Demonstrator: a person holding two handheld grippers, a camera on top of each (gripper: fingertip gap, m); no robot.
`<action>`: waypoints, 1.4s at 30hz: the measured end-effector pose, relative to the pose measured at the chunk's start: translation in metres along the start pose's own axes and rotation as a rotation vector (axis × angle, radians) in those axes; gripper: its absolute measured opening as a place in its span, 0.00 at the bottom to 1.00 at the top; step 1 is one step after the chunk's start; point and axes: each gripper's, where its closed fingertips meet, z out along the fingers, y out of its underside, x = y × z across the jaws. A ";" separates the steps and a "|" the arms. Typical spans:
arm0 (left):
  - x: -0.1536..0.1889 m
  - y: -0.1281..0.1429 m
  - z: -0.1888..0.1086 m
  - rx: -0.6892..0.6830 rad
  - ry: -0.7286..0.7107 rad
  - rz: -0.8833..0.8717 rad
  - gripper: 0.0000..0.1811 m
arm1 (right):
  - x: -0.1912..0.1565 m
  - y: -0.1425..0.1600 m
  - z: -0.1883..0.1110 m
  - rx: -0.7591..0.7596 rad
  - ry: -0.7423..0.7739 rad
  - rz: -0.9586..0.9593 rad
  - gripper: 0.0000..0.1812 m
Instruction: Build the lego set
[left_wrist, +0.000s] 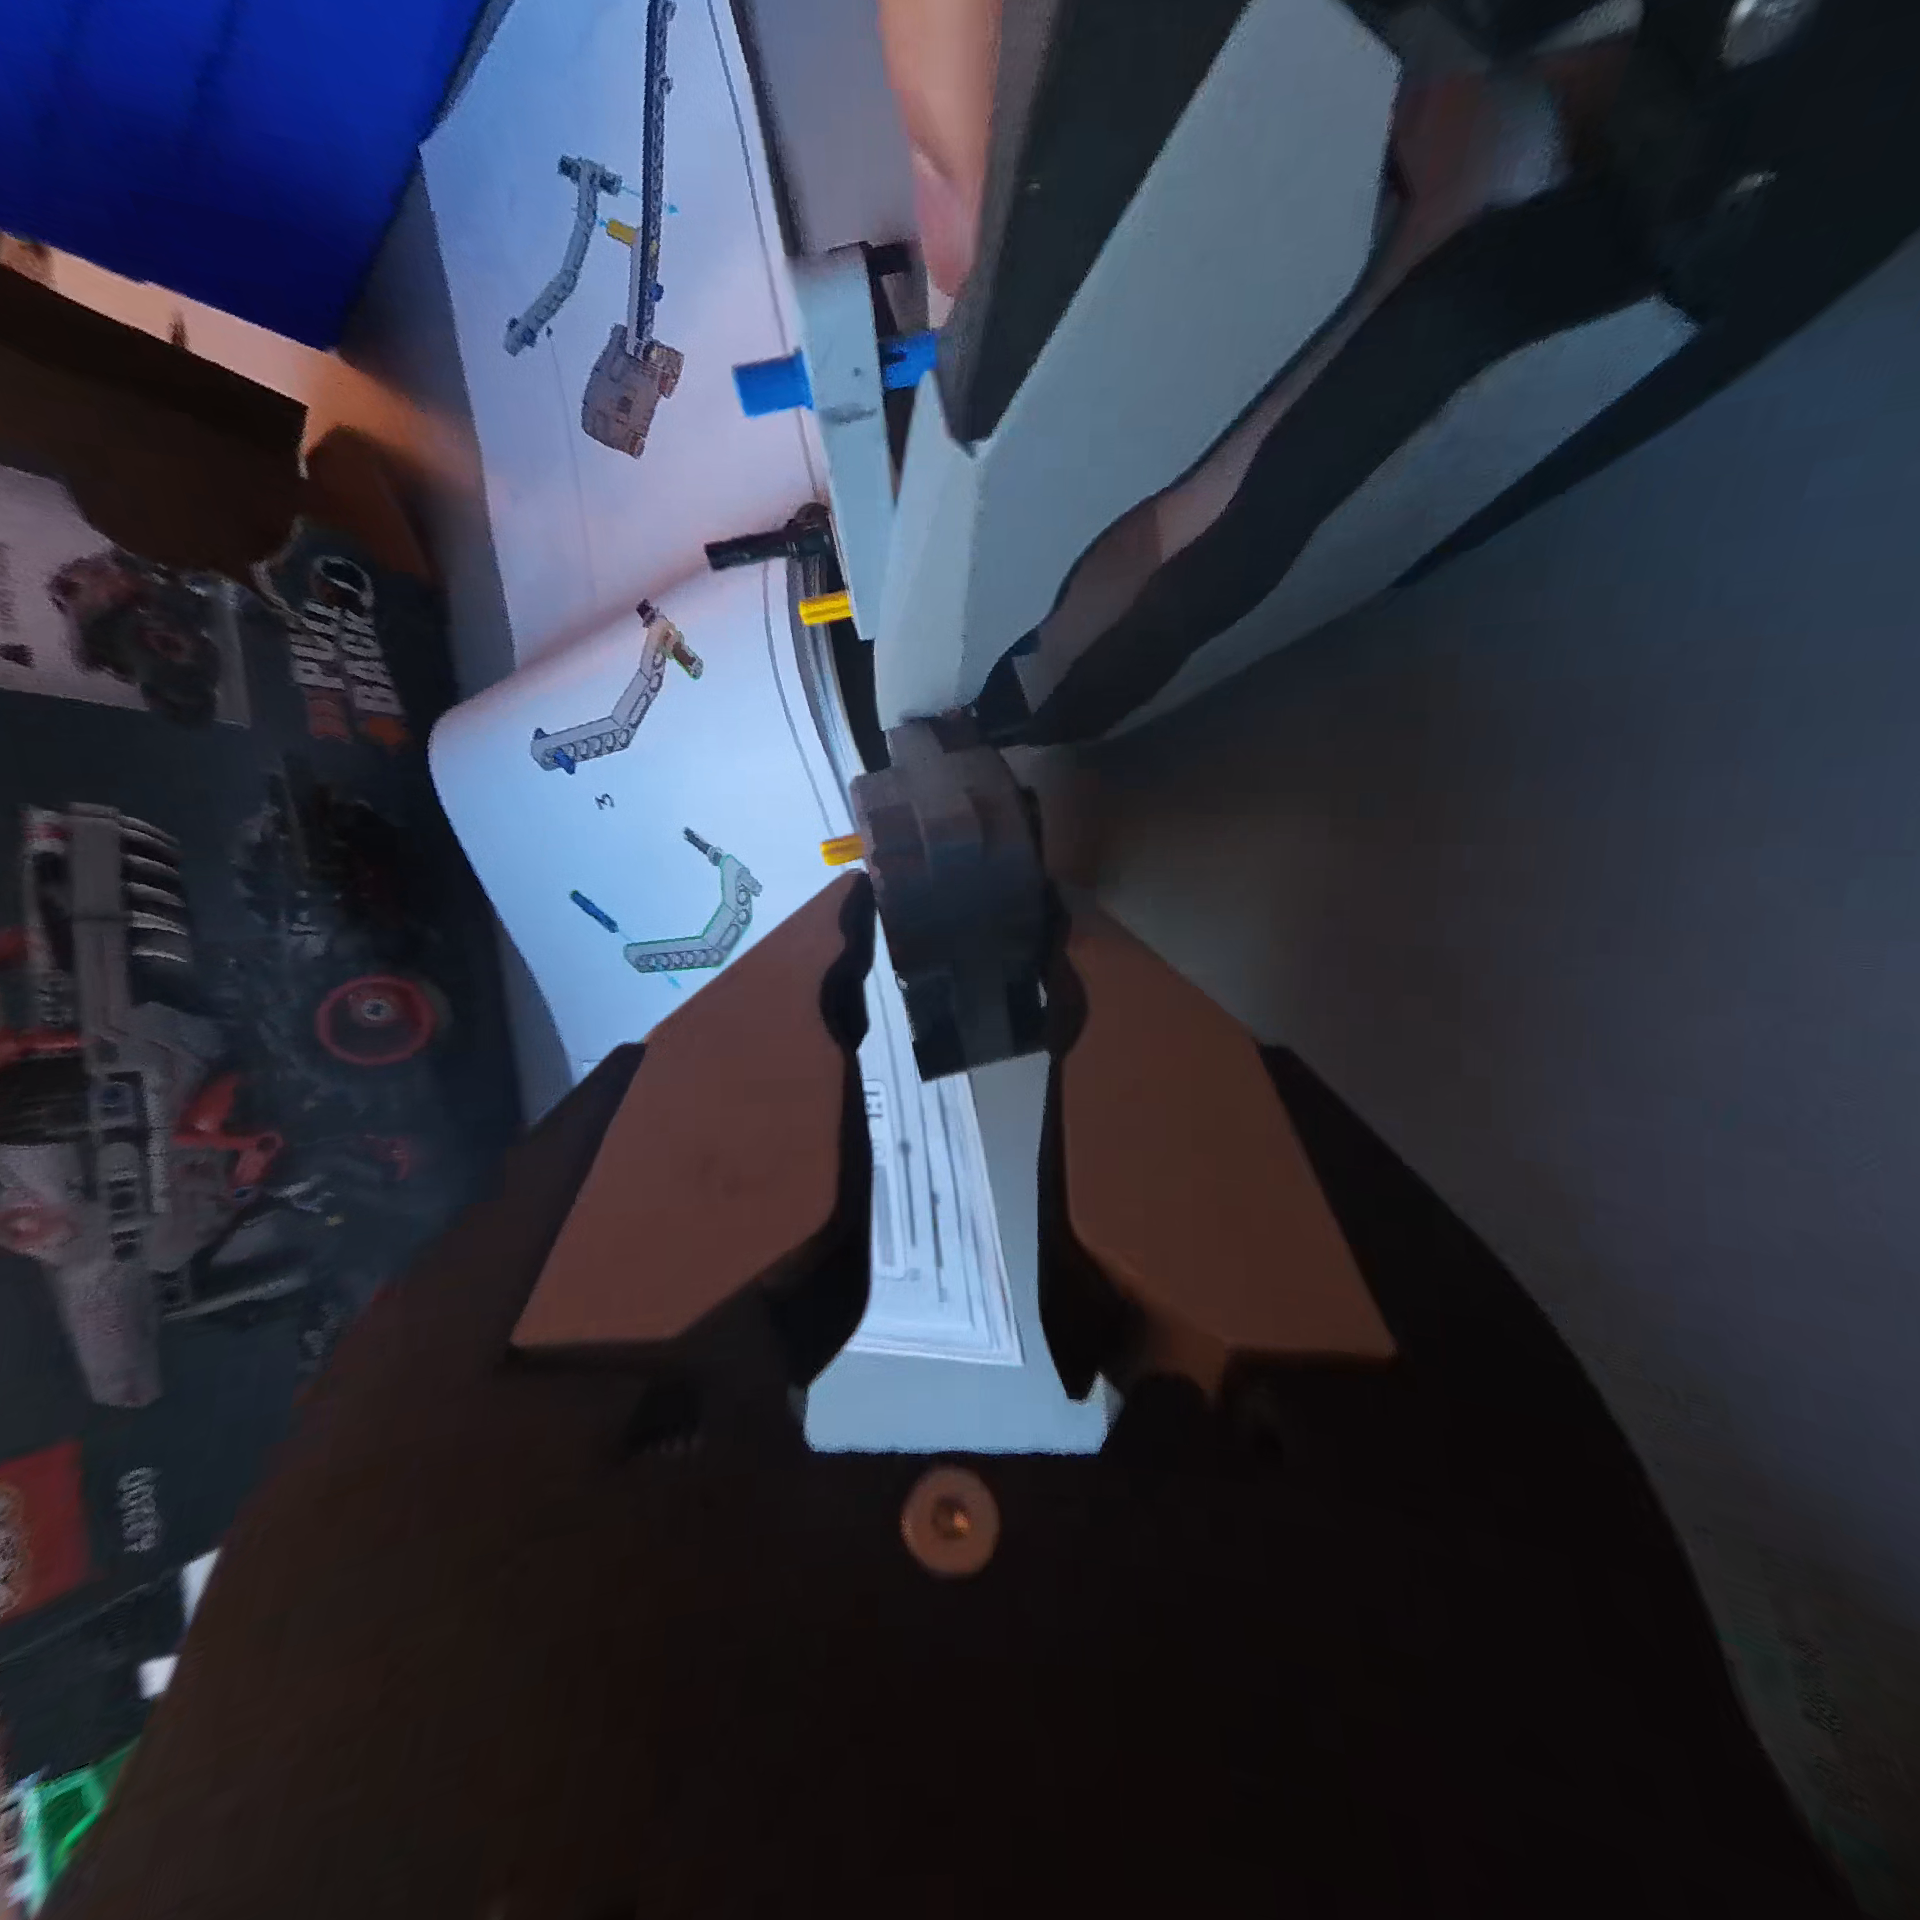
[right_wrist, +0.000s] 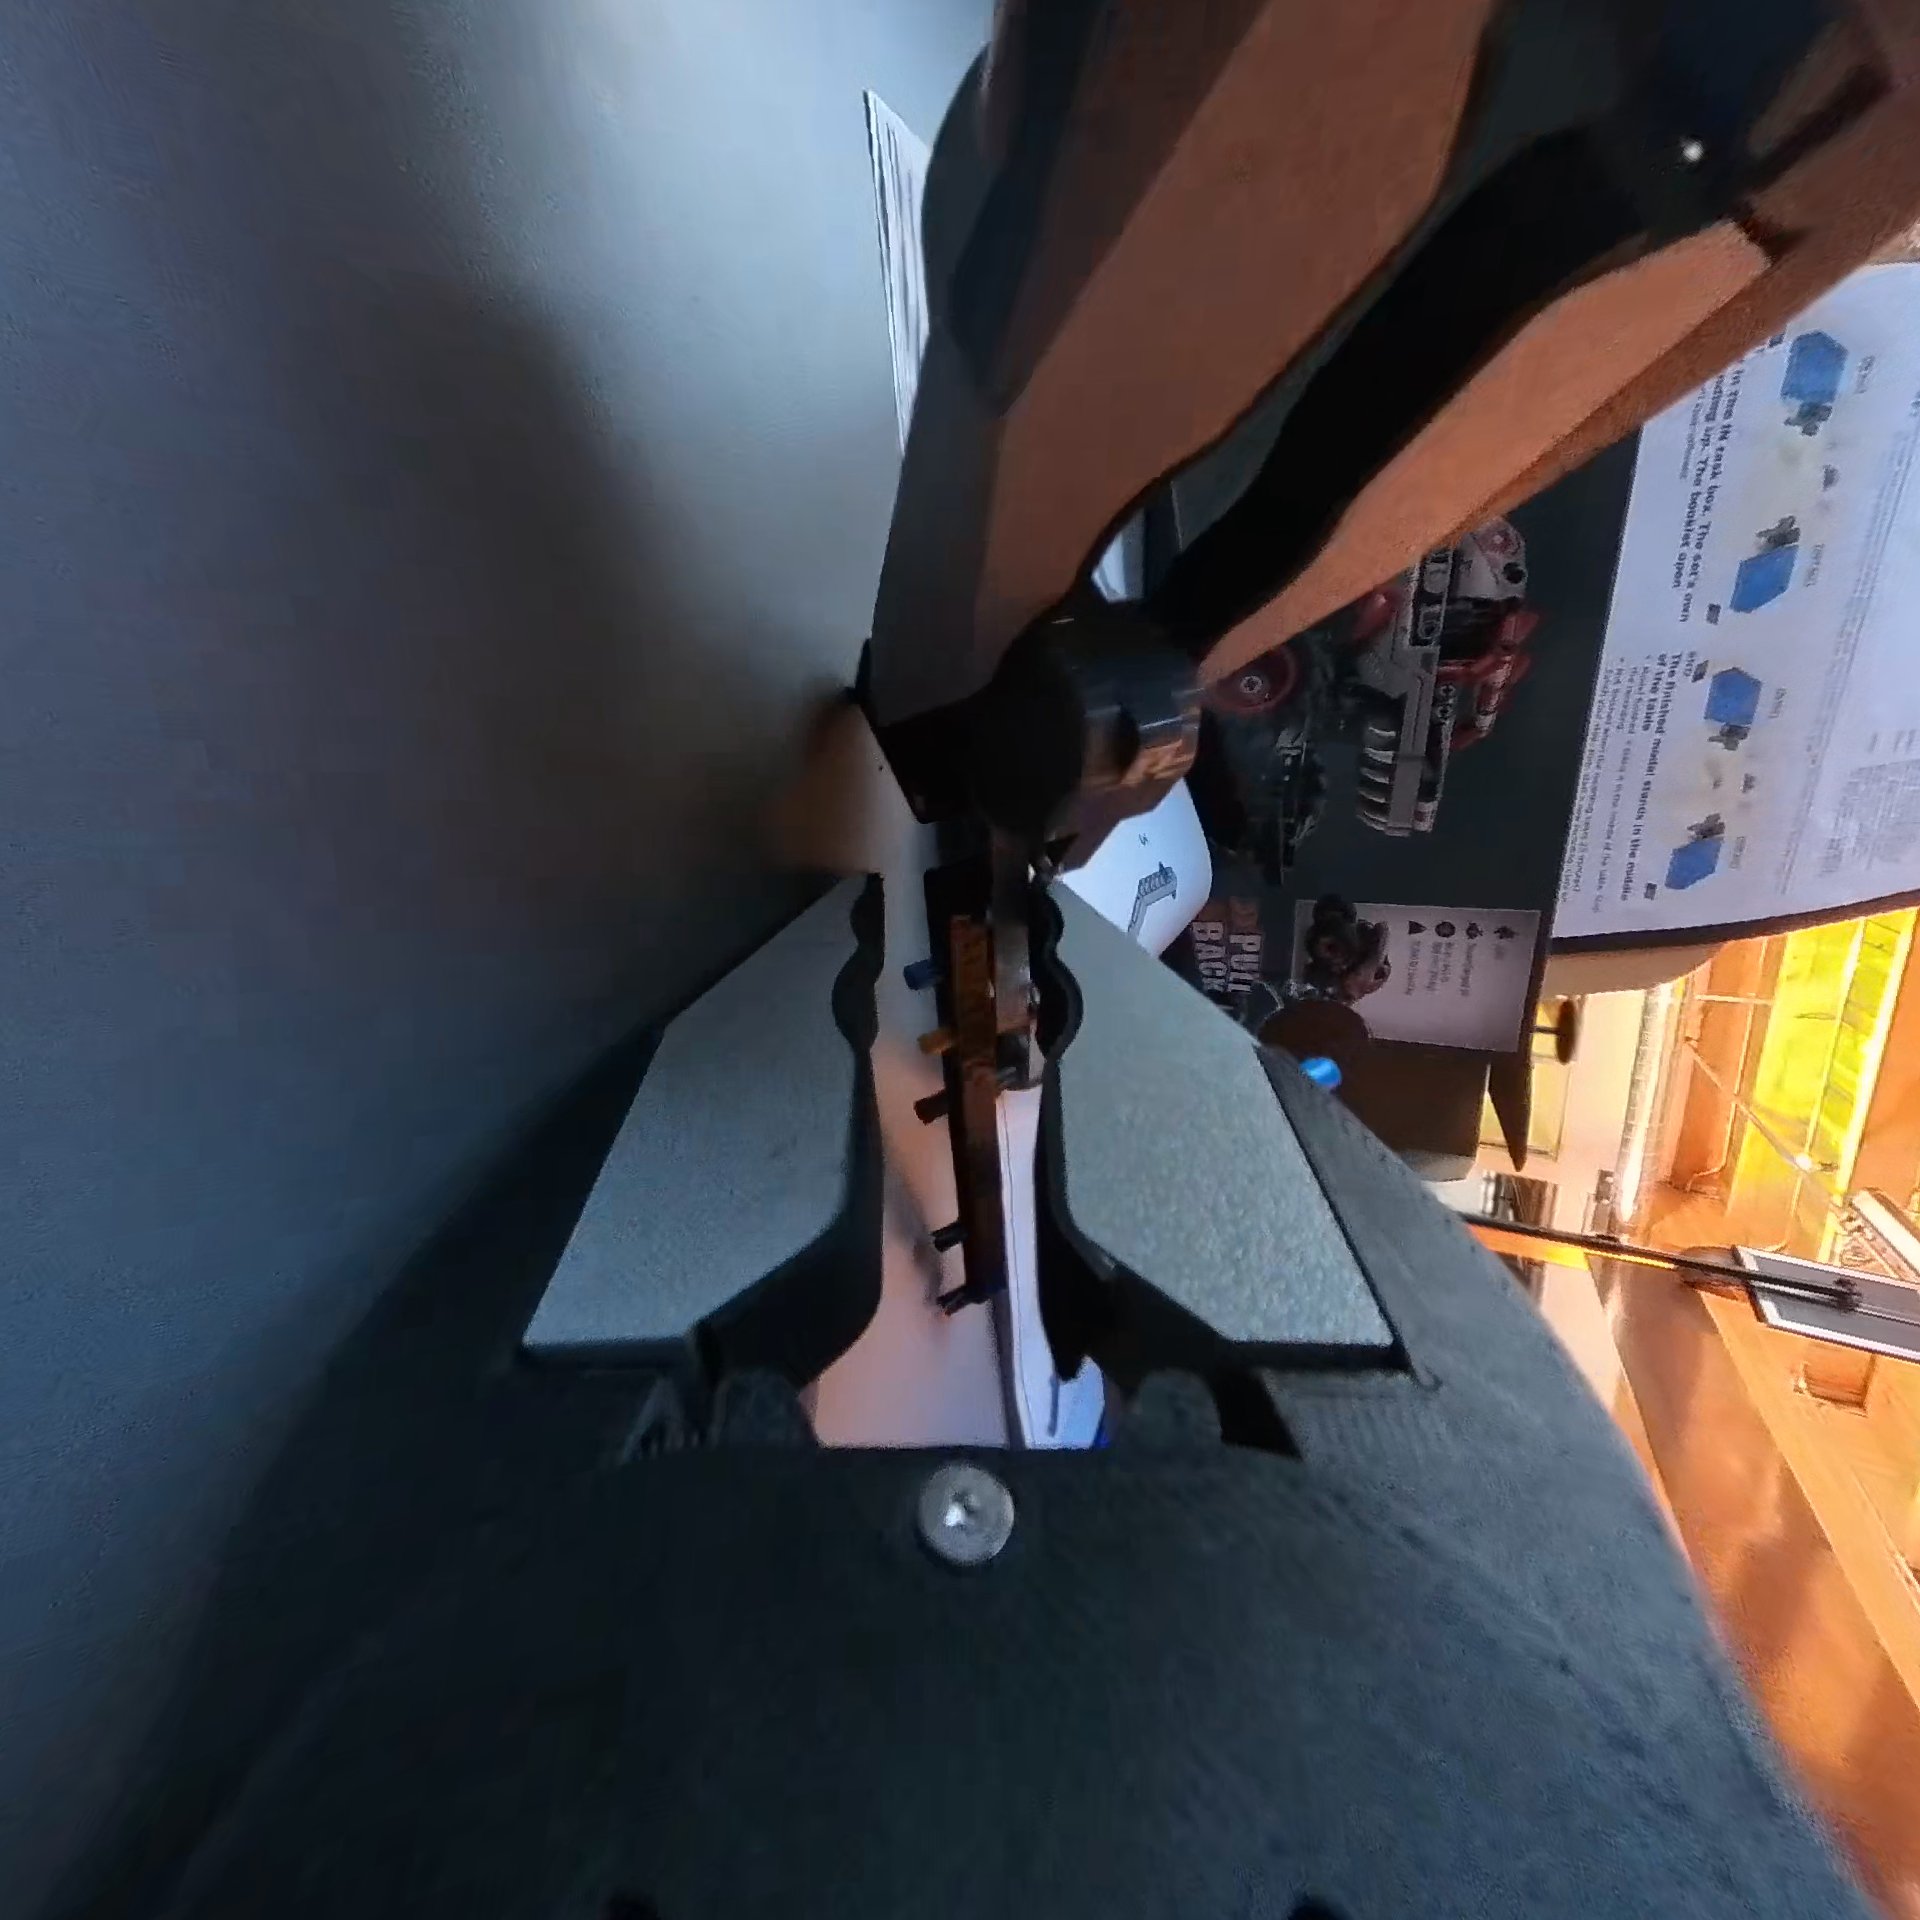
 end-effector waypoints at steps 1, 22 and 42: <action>0.000 0.000 0.000 -0.005 -0.013 0.015 0.16 | 0.000 0.000 -0.001 0.001 0.007 -0.005 0.14; 0.003 -0.015 -0.002 0.297 -0.040 0.204 0.16 | 0.003 0.003 -0.023 0.346 -0.114 0.014 0.29; -0.003 -0.005 0.001 0.259 0.084 -0.039 0.16 | -0.001 -0.004 -0.005 0.331 -0.339 0.210 0.20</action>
